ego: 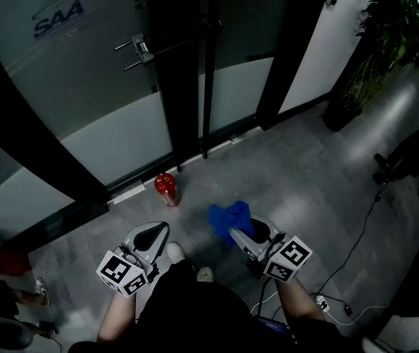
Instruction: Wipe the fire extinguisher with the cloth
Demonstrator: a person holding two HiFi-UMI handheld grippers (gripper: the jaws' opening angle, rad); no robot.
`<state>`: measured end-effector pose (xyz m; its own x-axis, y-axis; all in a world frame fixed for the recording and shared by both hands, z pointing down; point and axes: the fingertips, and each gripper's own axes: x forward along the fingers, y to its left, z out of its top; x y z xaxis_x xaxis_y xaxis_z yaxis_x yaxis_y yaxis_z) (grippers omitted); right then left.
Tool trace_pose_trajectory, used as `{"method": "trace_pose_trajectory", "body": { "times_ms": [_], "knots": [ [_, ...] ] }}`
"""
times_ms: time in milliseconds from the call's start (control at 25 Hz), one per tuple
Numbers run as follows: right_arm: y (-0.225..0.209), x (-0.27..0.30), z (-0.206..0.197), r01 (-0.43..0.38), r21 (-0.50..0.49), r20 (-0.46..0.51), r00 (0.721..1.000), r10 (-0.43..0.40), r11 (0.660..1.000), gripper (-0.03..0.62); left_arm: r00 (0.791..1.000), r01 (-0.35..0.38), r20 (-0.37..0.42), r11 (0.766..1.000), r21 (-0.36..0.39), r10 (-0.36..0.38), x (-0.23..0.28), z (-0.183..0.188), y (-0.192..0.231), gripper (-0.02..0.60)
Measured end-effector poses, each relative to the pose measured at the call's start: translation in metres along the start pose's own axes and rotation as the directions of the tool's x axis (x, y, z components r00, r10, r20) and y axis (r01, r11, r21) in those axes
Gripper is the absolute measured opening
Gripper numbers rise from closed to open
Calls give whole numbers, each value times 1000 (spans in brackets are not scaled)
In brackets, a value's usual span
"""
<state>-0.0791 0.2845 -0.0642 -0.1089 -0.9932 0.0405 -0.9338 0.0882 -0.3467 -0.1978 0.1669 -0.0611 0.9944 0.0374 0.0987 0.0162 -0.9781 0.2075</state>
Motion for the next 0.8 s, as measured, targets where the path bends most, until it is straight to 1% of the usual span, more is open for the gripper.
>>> {"method": "trace_pose_trajectory", "body": {
  "times_ms": [120,280,440,600,720,800],
  "knots": [
    [-18,9,-1,22,10,-9,1000,-22,1000,135,1000,-16,-7,1000,-20,16,9,-7,17,6],
    [-48,35,1,40,18,-16,999,-40,999,135,999,-37,5,999,-40,37,28,-11,53,6],
    [-74,74,16,36,-1,-29,999,-36,999,135,999,-41,29,998,-47,42,51,-1,95,6],
    [-100,129,40,7,-26,-26,1000,-7,1000,135,996,-53,77,998,-16,54,73,23,145,6],
    [-111,174,55,-34,-36,-31,999,33,999,135,990,-92,110,996,-5,92,78,40,184,6],
    [-114,201,59,-70,-47,-55,996,67,996,135,985,-125,118,992,-7,125,76,46,205,6]
  ]
}}
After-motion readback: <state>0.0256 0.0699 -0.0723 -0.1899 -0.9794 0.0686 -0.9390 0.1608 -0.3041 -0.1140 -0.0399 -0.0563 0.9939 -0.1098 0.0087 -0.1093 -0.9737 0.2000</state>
